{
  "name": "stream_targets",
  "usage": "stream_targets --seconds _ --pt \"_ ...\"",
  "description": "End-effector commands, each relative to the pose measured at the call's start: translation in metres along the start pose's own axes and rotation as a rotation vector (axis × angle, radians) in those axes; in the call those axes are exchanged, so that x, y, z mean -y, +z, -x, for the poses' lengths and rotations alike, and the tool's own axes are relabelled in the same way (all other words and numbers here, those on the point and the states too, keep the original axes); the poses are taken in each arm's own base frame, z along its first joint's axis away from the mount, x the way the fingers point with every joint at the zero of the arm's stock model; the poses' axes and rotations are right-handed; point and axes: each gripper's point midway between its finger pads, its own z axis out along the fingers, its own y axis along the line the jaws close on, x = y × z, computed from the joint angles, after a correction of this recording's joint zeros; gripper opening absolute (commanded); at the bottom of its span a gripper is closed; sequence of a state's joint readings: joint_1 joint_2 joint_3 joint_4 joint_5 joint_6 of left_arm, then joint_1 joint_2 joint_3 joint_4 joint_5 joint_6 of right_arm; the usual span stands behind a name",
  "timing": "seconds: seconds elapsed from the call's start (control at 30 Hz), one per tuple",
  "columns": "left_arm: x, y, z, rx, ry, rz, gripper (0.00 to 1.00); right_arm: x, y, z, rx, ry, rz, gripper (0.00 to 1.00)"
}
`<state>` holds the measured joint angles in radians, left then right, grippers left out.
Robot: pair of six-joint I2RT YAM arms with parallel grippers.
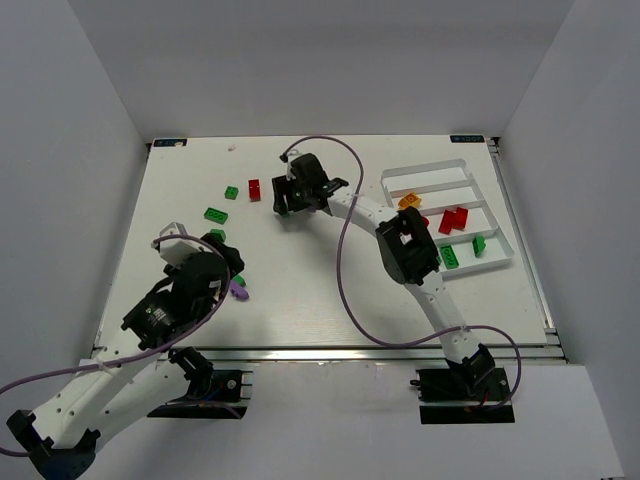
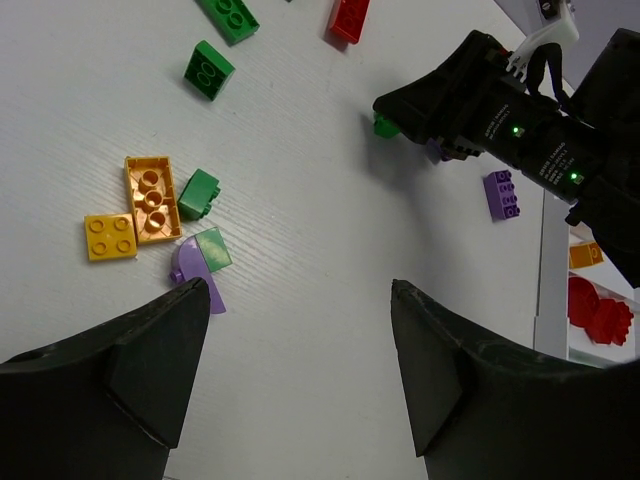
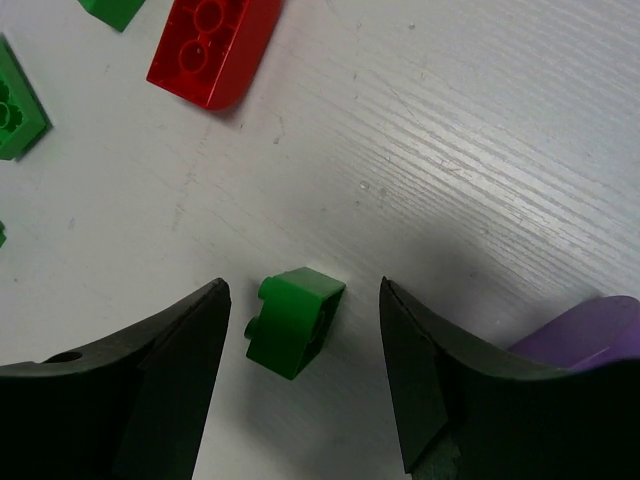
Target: Sort the legos into containers by color
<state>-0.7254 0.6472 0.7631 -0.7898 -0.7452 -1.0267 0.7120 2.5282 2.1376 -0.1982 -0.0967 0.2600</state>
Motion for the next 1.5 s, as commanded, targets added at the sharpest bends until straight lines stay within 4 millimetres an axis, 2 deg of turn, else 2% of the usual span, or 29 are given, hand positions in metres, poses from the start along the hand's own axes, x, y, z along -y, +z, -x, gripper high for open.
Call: stream_targets --seconds 0.0,0.07,0.2,0.4,0.43,0.47,0.5,0.53,0.57,0.6,0.67,0.7,0.73,0.77,0.8,0.83,0.87,0.9,0.93,0.97,1.0,1.03,1.07,1.13,1.17,1.23,1.27,1.37,1.47 --pt "-0.009 0.003 -0.003 0.009 -0.009 0.036 0.83 -0.01 0.003 0.022 0.081 -0.007 -0.015 0.66" --pt "-0.013 0.004 -0.007 -0.003 -0.003 0.057 0.83 -0.005 0.005 0.015 0.069 -0.001 -0.039 0.64" --pt "-0.017 0.005 -0.012 -0.021 0.015 0.08 0.83 -0.002 0.004 0.006 0.051 -0.012 -0.045 0.48" --pt "-0.024 0.006 -0.016 -0.023 0.002 0.098 0.83 -0.021 -0.016 0.026 0.082 -0.116 0.04 0.22" --pt "-0.026 0.007 -0.017 -0.023 0.004 0.105 0.85 -0.028 -0.03 0.04 0.106 -0.157 0.06 0.19" --pt "-0.029 0.008 -0.02 -0.027 0.004 0.117 0.86 -0.038 -0.039 0.043 0.106 -0.177 0.108 0.15" --pt "-0.03 0.009 -0.022 -0.029 0.01 0.125 0.86 -0.037 -0.046 0.034 0.087 -0.186 0.135 0.1" --pt "-0.03 0.01 -0.024 -0.034 0.015 0.128 0.87 -0.049 -0.074 0.055 0.132 -0.21 0.171 0.07" --pt "-0.029 0.011 -0.025 -0.036 0.02 0.123 0.88 -0.061 -0.087 0.052 0.128 -0.248 0.254 0.05" --pt "-0.028 0.013 -0.027 -0.042 0.028 0.123 0.88 -0.062 -0.104 0.056 0.147 -0.268 0.294 0.02" --pt "-0.024 0.015 -0.029 -0.049 0.049 0.112 0.88 -0.074 -0.148 0.044 0.133 -0.301 0.402 0.0" --pt "-0.023 0.016 -0.03 -0.051 0.055 0.108 0.88 -0.075 -0.182 0.057 0.181 -0.346 0.417 0.0" --pt "-0.022 0.018 -0.031 -0.057 0.079 0.106 0.88 -0.066 -0.189 0.03 0.128 -0.336 0.428 0.0" --pt "-0.018 0.019 -0.032 -0.061 0.082 0.094 0.88 -0.056 -0.203 0.026 0.126 -0.349 0.424 0.0" --pt "-0.017 0.02 -0.032 -0.062 0.09 0.092 0.88 -0.057 -0.232 0.033 0.163 -0.374 0.411 0.0" --pt "-0.015 0.021 -0.032 -0.062 0.094 0.087 0.88 -0.043 -0.239 0.001 0.096 -0.347 0.394 0.0" --pt "-0.013 0.022 -0.033 -0.065 0.108 0.08 0.88 -0.023 -0.25 -0.005 0.09 -0.333 0.347 0.0" --pt "-0.011 0.023 -0.033 -0.067 0.112 0.076 0.88 -0.018 -0.278 -0.001 0.133 -0.373 0.314 0.0" --pt "-0.008 0.024 -0.032 -0.063 0.119 0.065 0.88 -0.003 -0.288 -0.015 0.106 -0.358 0.27 0.0" --pt "-0.007 0.026 -0.033 -0.067 0.126 0.062 0.88 0.027 -0.296 -0.038 0.067 -0.316 0.208 0.0" --pt "-0.005 0.027 -0.033 -0.065 0.129 0.057 0.89 0.038 -0.317 -0.038 0.093 -0.34 0.158 0.0" --pt "-0.001 0.027 -0.031 -0.06 0.135 0.044 0.89 0.056 -0.326 -0.054 0.049 -0.308 0.101 0.0" --pt "0.001 0.029 -0.031 -0.06 0.144 0.045 0.89 0.085 -0.338 -0.068 0.024 -0.256 0.031 0.0" --pt "0.008 0.031 -0.028 -0.054 0.155 0.029 0.9 0.113 -0.361 -0.078 0.015 -0.236 -0.065 0.0" --pt "0.01 0.032 -0.028 -0.054 0.161 0.027 0.91 0.138 -0.374 -0.09 -0.002 -0.178 -0.128 0.0" --pt "0.016 0.036 -0.031 -0.065 0.185 0.018 0.91 0.163 -0.389 -0.1 -0.019 -0.163 -0.209 0.0" --pt "0.019 0.037 -0.03 -0.068 0.188 0.013 0.91 0.188 -0.403 -0.106 -0.017 -0.114 -0.277 0.0" --pt "0.026 0.042 -0.036 -0.094 0.211 0.002 0.91 0.227 -0.417 -0.126 -0.065 -0.035 -0.361 0.0" --pt "0.029 0.045 -0.042 -0.114 0.233 -0.001 0.91 0.249 -0.424 -0.132 -0.093 -0.008 -0.393 0.0"
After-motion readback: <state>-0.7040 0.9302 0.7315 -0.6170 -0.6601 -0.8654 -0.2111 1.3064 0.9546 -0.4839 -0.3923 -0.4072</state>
